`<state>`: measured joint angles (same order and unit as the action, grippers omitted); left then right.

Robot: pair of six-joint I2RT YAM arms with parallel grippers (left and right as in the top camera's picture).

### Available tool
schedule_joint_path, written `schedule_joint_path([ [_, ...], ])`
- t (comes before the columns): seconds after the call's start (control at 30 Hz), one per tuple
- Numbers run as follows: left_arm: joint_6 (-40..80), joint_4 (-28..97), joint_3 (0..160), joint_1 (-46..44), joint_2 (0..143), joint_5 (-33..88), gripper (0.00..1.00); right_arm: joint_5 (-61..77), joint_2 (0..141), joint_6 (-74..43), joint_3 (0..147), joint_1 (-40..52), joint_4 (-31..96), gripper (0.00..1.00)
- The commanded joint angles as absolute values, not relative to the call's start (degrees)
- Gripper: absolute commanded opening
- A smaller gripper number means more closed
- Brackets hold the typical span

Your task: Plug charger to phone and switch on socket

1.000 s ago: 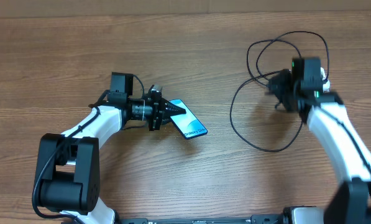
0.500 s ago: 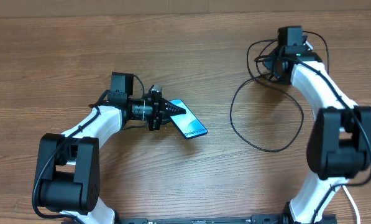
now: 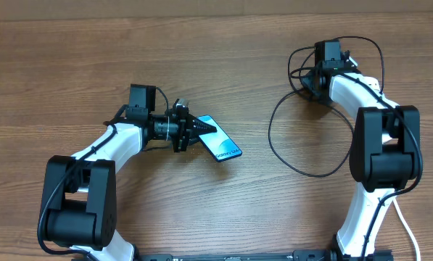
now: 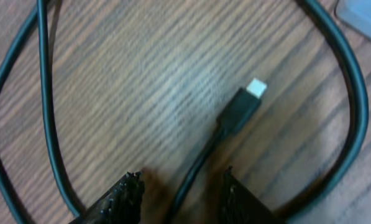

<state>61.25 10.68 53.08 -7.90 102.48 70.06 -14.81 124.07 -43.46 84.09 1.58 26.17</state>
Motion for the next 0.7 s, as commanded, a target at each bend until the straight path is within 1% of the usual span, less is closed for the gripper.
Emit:
schedule_joint_path([
  [0.0,60.23,10.46,53.45,-8.19,102.87,71.35,0.04,-14.46,127.9,-43.51,84.79,1.43,25.28,0.41],
  [0.03,60.23,10.46,53.45,-8.19,102.87,71.35,0.04,-14.04,128.07,-43.46,84.79,1.5,25.04,0.4],
  [0.33,60.4,10.46,53.45,-8.19,102.87,70.28,0.05,-13.02,129.32,-42.92,84.77,2.13,26.92,0.16],
  [0.47,60.4,10.48,53.45,-8.19,102.85,70.37,0.05,-6.42,129.27,-36.38,84.88,2.2,24.45,0.05],
  [0.5,60.42,10.48,53.45,-8.19,102.87,70.5,0.04,-5.37,129.23,-35.35,84.93,2.2,24.12,0.04],
  [0.67,60.38,10.48,53.45,-8.19,102.85,71.64,0.04,-4.99,127.0,-33.93,85.6,2.17,24.6,0.04],
])
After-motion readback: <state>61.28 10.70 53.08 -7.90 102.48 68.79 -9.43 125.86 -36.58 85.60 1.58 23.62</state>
